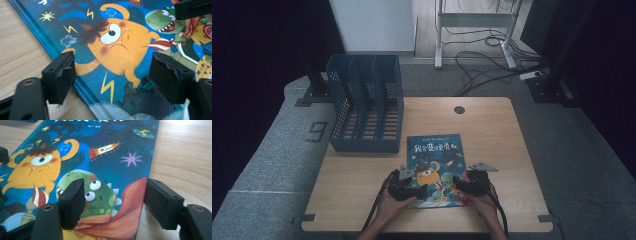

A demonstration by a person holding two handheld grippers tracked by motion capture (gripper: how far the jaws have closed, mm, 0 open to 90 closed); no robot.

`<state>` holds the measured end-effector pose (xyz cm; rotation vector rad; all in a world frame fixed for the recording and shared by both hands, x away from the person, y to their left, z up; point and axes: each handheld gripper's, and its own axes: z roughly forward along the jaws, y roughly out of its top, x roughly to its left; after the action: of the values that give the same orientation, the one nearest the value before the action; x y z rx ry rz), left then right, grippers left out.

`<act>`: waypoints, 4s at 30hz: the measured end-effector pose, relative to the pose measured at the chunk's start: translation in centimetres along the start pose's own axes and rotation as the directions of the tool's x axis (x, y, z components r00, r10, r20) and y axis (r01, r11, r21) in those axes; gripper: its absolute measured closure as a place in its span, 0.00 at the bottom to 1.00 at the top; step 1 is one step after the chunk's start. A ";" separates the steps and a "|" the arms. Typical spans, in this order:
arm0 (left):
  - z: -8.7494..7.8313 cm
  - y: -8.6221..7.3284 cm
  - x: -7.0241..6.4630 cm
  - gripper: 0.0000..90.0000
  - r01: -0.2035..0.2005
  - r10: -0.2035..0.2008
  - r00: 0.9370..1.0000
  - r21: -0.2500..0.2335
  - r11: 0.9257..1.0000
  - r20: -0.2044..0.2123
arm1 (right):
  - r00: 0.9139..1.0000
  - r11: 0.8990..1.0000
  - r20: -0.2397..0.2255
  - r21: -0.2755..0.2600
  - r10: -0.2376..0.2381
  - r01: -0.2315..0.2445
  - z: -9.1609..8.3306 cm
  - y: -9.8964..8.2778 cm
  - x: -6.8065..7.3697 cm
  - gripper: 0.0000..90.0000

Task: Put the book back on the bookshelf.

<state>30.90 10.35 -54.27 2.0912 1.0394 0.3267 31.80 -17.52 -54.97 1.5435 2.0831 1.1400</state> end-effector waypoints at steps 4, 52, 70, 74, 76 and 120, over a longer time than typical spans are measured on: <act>-0.2 0.0 0.0 0.31 0.022 -0.021 0.997 -0.016 1.000 0.069 | 1.000 1.000 0.001 0.005 0.006 -0.006 -0.3 -0.1 -0.1 0.41; -0.7 -0.4 2.4 0.23 0.069 -0.065 0.996 0.055 0.996 -0.059 | 0.993 1.000 -0.115 0.017 0.003 -0.001 -0.6 -0.5 0.9 0.45; -2.0 -1.7 1.1 0.24 0.034 -0.033 0.999 0.066 0.997 -0.014 | 0.994 0.998 -0.105 0.052 -0.037 0.042 -2.8 -2.1 2.0 0.45; -1.6 -1.5 1.2 0.20 0.033 -0.032 0.999 0.062 0.998 -0.016 | 0.992 0.998 -0.122 0.043 -0.034 0.039 -2.8 -1.9 1.9 0.42; -1.4 -1.3 1.2 0.18 0.034 -0.032 0.999 0.066 0.997 -0.017 | 0.991 0.999 -0.127 0.031 -0.032 0.036 -2.7 -1.7 1.7 0.41; 1.2 1.2 2.9 0.12 0.063 -0.060 0.997 0.055 0.997 -0.058 | 0.997 0.999 -0.058 -0.023 -0.049 0.048 1.8 2.1 0.5 0.36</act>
<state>34.04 11.51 -54.55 2.1062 1.1558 0.3301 34.21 -16.14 -54.42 1.4578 2.1268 1.2005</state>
